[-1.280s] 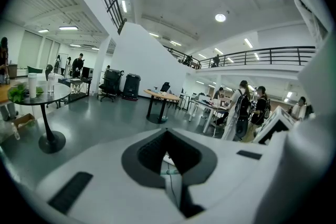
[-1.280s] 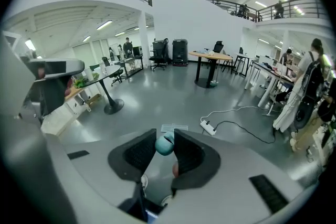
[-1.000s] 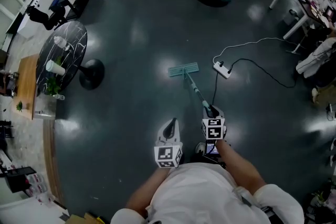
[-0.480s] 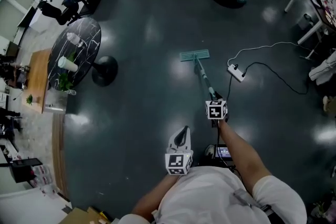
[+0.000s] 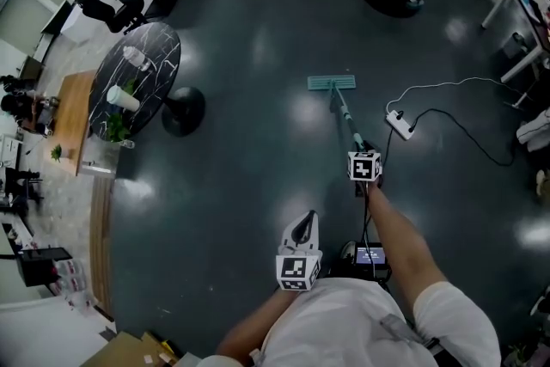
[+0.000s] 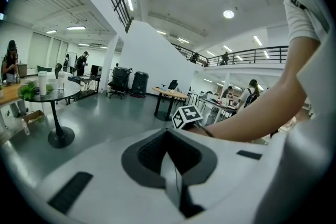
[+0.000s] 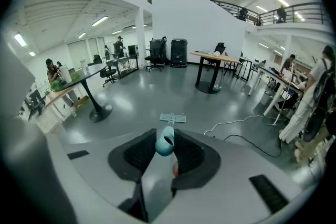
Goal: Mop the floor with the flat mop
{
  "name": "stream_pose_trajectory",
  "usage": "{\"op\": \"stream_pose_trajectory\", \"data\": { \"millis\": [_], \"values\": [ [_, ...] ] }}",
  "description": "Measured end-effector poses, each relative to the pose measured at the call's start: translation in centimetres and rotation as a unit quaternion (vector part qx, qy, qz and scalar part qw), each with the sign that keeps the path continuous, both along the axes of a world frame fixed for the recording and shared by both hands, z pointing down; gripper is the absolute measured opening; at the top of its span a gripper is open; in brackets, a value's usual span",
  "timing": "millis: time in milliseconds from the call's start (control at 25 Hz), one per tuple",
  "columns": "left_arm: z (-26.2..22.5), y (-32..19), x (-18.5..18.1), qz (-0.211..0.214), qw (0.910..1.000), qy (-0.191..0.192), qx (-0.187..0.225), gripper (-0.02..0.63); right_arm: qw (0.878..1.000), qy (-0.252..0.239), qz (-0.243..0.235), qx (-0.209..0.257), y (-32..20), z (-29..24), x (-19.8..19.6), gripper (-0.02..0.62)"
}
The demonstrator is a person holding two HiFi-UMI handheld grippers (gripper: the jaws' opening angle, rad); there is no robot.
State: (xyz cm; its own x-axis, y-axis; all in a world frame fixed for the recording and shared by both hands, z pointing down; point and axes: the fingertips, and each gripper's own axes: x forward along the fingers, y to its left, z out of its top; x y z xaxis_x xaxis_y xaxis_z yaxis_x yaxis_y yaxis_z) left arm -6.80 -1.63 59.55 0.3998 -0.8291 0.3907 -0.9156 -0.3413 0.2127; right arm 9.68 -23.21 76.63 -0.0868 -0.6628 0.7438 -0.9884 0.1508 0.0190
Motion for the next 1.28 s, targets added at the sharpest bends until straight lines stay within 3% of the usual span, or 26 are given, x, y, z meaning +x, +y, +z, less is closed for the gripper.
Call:
{"op": "stream_pose_trajectory", "data": {
  "millis": [280, 840, 1040, 1280],
  "values": [
    [-0.1, -0.2, 0.4, 0.001, 1.0000, 0.002, 0.009, 0.005, 1.000, -0.001, -0.012, -0.012, 4.1, -1.0, 0.6, 0.109],
    [-2.3, -0.9, 2.2, 0.025, 0.9983, 0.005, 0.052, 0.005, 0.998, -0.008, -0.032, -0.049, 24.2, -9.3, 4.1, 0.109],
    [-3.4, -1.2, 2.4, 0.023, 0.9976, 0.009, 0.065, 0.005, 0.999, -0.023, -0.033, -0.029, 26.4, -12.9, 4.6, 0.110],
    [-3.6, -1.1, 3.0, 0.031, 0.9973, 0.008, 0.066, 0.005, 0.999, -0.031, -0.034, -0.014, 25.4, -13.8, 4.6, 0.110]
  ]
}}
